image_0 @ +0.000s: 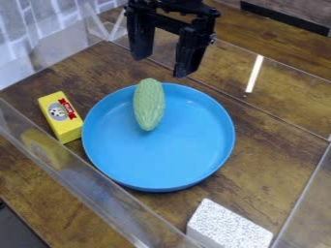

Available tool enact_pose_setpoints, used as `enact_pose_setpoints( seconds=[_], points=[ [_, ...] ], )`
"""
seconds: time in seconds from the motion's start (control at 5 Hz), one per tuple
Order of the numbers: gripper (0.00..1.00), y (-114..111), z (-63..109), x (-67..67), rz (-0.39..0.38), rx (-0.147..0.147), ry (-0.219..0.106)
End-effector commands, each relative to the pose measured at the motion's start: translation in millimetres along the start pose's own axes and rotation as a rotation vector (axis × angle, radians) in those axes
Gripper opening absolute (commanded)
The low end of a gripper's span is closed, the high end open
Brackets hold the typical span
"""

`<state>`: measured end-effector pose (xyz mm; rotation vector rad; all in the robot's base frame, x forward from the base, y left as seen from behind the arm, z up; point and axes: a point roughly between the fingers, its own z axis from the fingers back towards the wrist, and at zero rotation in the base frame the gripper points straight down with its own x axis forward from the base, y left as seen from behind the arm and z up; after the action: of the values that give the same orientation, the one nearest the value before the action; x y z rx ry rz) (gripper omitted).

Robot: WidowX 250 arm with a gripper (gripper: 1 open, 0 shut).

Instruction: Put the green object in the blue tray

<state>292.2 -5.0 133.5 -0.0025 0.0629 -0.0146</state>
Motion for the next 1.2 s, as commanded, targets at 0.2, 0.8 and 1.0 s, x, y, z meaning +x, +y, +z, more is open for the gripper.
enact_pose_setpoints(
  seconds=[0.2,0.8,1.0],
  points=[
    [1.0,3.0,-5.0,4.5,-0.017,0.009,0.012],
    [1.0,5.9,18.0,10.8,-0.048,0.028,-0.028],
    [1.0,7.2,19.3,11.0,-0.046,0.03,-0.029]
  ],
)
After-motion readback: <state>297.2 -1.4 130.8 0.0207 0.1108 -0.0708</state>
